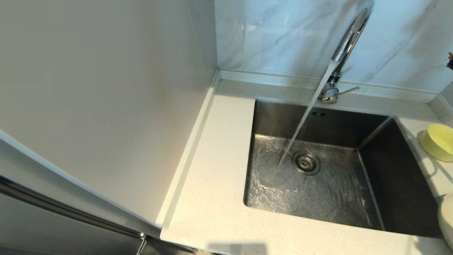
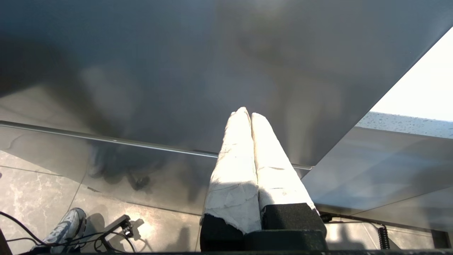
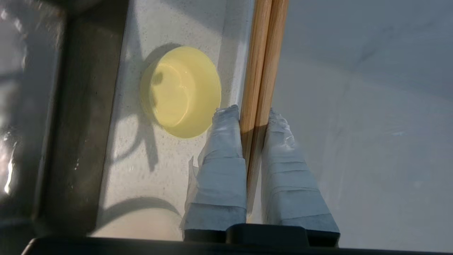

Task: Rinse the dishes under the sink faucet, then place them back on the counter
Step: Place the chopsticks on the bowl

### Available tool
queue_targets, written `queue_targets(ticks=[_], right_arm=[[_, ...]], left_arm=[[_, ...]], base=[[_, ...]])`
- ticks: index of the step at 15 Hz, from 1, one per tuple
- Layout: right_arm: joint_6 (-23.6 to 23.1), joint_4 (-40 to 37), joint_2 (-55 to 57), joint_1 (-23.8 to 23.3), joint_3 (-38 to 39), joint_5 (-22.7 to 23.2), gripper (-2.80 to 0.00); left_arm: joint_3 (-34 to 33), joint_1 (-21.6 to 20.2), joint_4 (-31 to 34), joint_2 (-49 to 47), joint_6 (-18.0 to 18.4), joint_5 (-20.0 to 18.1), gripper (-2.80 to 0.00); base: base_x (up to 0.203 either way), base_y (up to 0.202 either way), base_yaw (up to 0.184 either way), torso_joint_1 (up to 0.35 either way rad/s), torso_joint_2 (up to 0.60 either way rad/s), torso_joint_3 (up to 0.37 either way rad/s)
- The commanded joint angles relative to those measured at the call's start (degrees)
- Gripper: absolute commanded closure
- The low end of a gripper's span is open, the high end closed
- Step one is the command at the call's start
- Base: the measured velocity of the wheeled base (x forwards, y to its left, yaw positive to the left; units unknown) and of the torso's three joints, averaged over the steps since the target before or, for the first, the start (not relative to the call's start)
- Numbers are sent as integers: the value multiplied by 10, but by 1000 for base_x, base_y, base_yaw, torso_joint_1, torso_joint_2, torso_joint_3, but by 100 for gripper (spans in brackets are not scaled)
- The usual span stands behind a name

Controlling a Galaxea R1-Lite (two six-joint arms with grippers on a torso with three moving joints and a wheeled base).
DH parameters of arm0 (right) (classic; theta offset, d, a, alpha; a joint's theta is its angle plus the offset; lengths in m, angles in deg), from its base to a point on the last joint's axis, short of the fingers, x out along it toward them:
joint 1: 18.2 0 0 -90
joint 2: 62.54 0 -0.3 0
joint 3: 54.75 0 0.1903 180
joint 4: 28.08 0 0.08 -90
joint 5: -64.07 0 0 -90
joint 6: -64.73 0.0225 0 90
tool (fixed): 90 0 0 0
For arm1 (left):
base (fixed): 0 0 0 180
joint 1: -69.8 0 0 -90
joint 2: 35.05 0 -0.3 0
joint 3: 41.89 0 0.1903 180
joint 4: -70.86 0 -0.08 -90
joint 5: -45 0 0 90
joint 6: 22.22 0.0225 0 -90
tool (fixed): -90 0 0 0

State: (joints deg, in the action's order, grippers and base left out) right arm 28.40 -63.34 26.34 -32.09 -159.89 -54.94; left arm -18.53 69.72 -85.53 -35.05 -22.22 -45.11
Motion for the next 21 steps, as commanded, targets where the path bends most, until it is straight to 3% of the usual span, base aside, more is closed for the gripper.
queue_targets(ticks=[1, 3, 8, 15, 21], right_arm=[[-4, -87, 40, -10, -71, 7, 0], [-2, -132, 86, -32, -116, 20, 0], [14, -120, 149, -73, -147, 25, 0], [131, -131, 205, -122, -175, 97, 0], [160, -157, 219, -137, -184, 125, 0]], left_arm=[[0, 0, 0, 0, 0, 0, 0], [0, 0, 0, 0, 0, 0, 0], [0, 0, 0, 0, 0, -1, 0], [0, 0, 0, 0, 0, -1, 0], [0, 0, 0, 0, 0, 0, 0]], base=[[0, 0, 0, 0, 0, 0], [0, 0, 0, 0, 0, 0], [0, 0, 0, 0, 0, 0], [0, 0, 0, 0, 0, 0], [0, 0, 0, 0, 0, 0]])
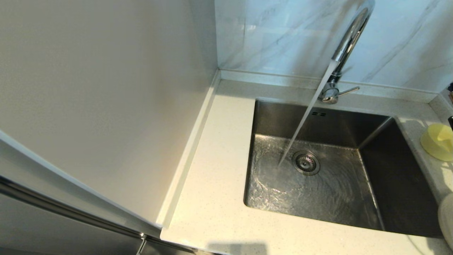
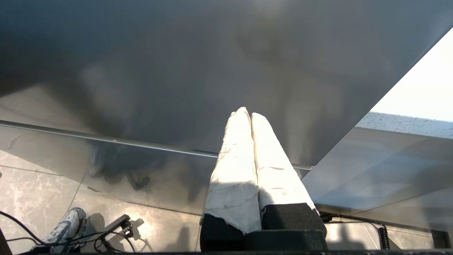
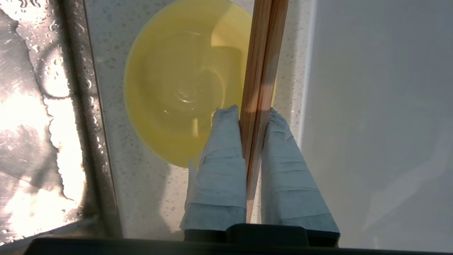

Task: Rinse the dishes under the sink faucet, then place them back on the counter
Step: Place the chopsticks on the bowl

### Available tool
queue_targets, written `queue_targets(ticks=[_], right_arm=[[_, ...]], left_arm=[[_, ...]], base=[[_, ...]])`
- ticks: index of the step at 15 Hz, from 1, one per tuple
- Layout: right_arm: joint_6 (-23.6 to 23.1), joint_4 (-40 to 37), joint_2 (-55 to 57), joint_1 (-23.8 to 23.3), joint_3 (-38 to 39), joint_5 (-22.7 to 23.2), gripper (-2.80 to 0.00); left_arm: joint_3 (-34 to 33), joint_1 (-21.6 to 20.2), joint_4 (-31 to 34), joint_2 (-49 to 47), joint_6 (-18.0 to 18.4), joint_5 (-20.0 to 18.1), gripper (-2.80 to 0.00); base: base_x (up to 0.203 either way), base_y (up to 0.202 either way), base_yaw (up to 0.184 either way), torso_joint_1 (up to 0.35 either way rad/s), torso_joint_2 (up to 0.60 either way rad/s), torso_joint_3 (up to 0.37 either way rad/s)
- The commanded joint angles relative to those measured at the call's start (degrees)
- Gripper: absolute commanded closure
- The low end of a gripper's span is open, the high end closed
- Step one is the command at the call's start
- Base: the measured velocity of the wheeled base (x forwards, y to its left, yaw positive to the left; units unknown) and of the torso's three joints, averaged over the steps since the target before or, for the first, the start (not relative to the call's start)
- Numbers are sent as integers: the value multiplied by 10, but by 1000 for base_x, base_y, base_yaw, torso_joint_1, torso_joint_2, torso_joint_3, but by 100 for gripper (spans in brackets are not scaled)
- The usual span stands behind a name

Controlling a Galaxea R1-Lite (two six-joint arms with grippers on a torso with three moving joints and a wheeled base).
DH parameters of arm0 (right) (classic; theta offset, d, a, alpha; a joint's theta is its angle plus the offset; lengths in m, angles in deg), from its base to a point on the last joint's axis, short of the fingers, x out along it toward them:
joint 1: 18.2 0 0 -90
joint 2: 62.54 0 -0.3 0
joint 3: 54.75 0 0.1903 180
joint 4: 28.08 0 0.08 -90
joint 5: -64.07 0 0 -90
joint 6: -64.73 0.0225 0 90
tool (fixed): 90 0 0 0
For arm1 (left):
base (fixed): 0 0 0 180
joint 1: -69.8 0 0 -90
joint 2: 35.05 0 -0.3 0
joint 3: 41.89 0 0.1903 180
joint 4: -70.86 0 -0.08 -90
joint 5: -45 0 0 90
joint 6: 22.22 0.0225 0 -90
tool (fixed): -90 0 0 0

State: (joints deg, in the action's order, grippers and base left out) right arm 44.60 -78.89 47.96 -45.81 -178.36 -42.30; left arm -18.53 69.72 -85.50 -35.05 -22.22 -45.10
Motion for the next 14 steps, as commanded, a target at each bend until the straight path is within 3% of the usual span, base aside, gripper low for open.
queue_targets(ticks=[1, 4, 14], right_arm=[[1, -2, 9, 2, 1, 0, 0], [23, -1, 23, 6, 3, 0, 0], [23, 4, 49, 12, -7, -1, 0]], left_arm=[[0, 0, 0, 0, 0, 0, 0], [0, 0, 0, 0, 0, 0, 0], [0, 0, 0, 0, 0, 0, 0]], base=[[0, 0, 0, 0, 0, 0], [0, 0, 0, 0, 0, 0], [0, 0, 0, 0, 0, 0]])
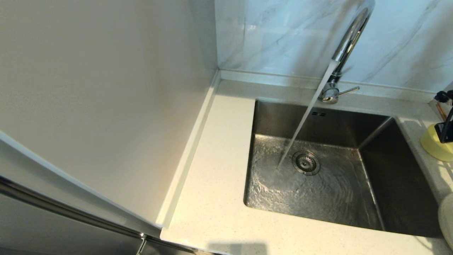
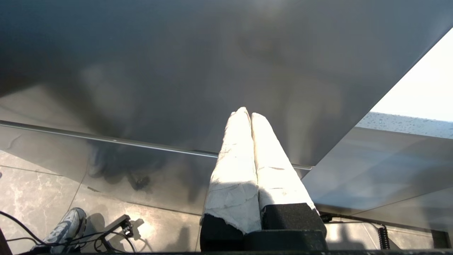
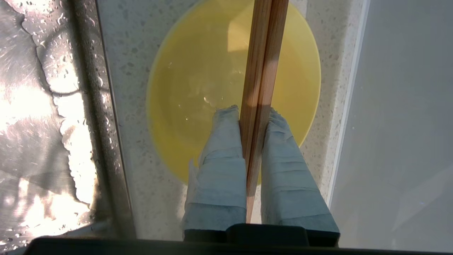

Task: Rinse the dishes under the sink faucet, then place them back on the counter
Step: Place the chopsticks on the bowl

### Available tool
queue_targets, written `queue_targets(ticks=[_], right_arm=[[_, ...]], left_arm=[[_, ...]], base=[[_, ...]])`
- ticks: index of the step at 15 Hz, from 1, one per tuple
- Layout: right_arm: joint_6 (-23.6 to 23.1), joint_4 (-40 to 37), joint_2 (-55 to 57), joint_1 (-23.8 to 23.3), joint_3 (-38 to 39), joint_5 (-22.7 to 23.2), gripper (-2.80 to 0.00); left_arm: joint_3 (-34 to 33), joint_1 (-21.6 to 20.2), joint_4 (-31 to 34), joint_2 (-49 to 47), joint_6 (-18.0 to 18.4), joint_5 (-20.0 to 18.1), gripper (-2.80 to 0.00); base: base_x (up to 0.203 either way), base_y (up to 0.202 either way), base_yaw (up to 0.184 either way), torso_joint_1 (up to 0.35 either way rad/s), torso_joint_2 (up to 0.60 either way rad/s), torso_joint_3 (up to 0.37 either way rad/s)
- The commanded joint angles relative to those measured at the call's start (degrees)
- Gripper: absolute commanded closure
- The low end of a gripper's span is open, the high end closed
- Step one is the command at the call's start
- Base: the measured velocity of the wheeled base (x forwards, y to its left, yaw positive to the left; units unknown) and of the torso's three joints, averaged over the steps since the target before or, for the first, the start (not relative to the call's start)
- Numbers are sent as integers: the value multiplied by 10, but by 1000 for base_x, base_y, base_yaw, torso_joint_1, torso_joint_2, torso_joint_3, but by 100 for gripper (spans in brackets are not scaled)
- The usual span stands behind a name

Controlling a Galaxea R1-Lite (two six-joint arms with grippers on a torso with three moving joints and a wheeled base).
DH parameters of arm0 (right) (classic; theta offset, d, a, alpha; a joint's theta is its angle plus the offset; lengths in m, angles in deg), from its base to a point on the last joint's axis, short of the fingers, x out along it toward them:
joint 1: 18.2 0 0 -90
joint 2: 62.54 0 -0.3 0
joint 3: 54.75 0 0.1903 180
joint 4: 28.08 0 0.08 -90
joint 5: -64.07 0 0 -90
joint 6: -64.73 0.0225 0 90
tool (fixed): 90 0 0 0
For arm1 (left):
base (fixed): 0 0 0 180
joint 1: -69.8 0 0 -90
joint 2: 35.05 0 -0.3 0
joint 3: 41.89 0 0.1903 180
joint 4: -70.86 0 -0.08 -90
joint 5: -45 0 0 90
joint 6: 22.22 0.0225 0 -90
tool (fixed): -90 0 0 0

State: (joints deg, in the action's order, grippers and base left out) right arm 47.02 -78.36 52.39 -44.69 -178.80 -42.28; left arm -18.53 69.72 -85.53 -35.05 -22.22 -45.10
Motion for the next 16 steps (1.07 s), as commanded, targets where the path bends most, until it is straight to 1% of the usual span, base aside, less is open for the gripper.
queue_targets(ticks=[1, 4, 7, 9, 16], right_arm=[[-2, -2, 7, 2, -3, -2, 0], [-5, -2, 16, 2, -30, -5, 0], [-26, -4, 24, 2, -50, -13, 0], [-27, -3, 35, 1, -64, -23, 0], [-39, -3, 43, 2, -64, -27, 0]], left_arm=[[0, 0, 0, 0, 0, 0, 0], [0, 0, 0, 0, 0, 0, 0], [0, 0, 0, 0, 0, 0, 0], [0, 0, 0, 0, 0, -1, 0], [0, 0, 0, 0, 0, 0, 0]], base=[[0, 0, 0, 0, 0, 0], [0, 0, 0, 0, 0, 0], [0, 0, 0, 0, 0, 0], [0, 0, 0, 0, 0, 0], [0, 0, 0, 0, 0, 0]])
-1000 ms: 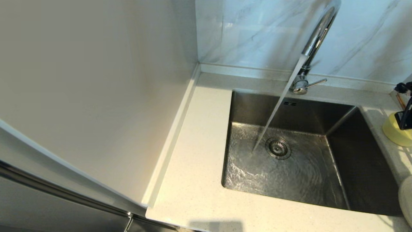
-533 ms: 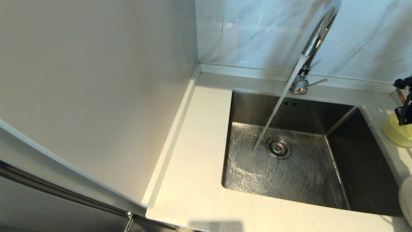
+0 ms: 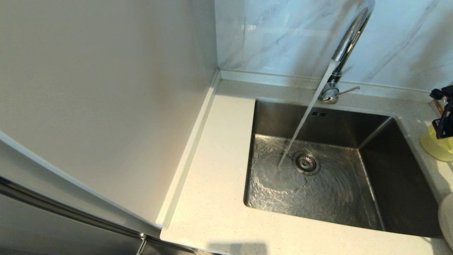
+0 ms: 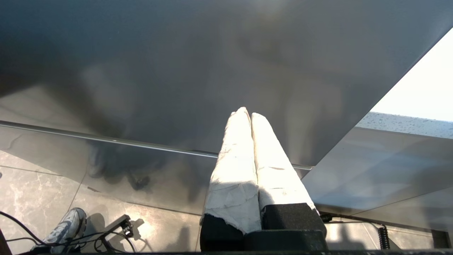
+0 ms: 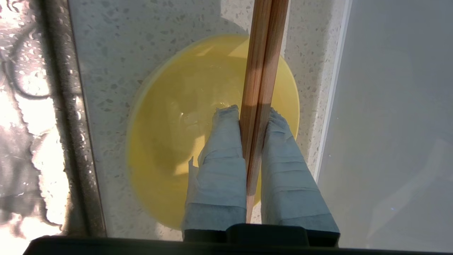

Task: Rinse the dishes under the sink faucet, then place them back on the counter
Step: Place the chopsticks on the bowl

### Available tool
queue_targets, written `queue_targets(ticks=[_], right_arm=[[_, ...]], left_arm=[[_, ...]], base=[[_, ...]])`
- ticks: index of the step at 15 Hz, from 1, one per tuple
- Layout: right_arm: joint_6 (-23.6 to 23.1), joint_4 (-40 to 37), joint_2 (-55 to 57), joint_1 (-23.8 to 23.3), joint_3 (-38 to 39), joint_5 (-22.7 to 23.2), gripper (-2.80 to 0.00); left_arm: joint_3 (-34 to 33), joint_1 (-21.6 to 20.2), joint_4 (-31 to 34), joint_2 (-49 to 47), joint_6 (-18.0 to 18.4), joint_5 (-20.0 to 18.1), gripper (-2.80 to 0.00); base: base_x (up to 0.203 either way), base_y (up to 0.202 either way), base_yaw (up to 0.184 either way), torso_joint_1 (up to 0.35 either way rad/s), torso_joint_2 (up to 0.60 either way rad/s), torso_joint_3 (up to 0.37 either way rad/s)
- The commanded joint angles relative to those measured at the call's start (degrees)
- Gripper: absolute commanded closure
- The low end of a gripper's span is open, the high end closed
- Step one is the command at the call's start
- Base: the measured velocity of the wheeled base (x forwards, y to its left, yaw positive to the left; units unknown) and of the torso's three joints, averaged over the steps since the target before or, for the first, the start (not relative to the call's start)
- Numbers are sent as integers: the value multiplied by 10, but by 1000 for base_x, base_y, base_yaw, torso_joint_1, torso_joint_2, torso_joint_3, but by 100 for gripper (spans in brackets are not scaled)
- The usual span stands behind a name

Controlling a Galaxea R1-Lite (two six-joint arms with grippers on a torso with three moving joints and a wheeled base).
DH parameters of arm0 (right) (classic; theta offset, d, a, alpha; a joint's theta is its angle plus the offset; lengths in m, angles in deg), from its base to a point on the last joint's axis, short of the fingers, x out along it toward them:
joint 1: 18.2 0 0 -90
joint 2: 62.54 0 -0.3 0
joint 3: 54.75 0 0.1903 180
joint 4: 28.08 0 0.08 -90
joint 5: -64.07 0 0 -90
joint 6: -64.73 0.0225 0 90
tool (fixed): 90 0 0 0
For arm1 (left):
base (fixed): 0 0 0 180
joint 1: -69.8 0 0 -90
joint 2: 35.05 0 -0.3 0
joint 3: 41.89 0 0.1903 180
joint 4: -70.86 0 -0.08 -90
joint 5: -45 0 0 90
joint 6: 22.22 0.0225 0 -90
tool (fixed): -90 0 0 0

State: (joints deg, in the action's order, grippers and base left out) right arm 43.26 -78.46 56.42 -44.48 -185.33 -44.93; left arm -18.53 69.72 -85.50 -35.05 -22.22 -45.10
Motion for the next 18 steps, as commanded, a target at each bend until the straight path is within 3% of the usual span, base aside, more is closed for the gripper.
queue_targets(ticks=[1, 4, 5, 6, 12, 18], right_arm=[[-2, -1, 2, 0, 1, -6, 0], [-5, -2, 2, 0, 6, -7, 0], [-5, -2, 1, 0, 6, -7, -151], [-4, -2, 0, 0, 6, -6, -280], [-3, -3, -11, 6, 10, -4, -280], [2, -29, -93, 13, 22, 1, -280]], left_arm=[[0, 0, 0, 0, 0, 0, 0], [0, 0, 0, 0, 0, 0, 0], [0, 0, 0, 0, 0, -1, 0], [0, 0, 0, 0, 0, -1, 0], [0, 0, 0, 0, 0, -1, 0], [0, 0, 0, 0, 0, 0, 0]], base=[[0, 0, 0, 0, 0, 0], [0, 0, 0, 0, 0, 0], [0, 0, 0, 0, 0, 0], [0, 0, 0, 0, 0, 0], [0, 0, 0, 0, 0, 0], [0, 0, 0, 0, 0, 0]])
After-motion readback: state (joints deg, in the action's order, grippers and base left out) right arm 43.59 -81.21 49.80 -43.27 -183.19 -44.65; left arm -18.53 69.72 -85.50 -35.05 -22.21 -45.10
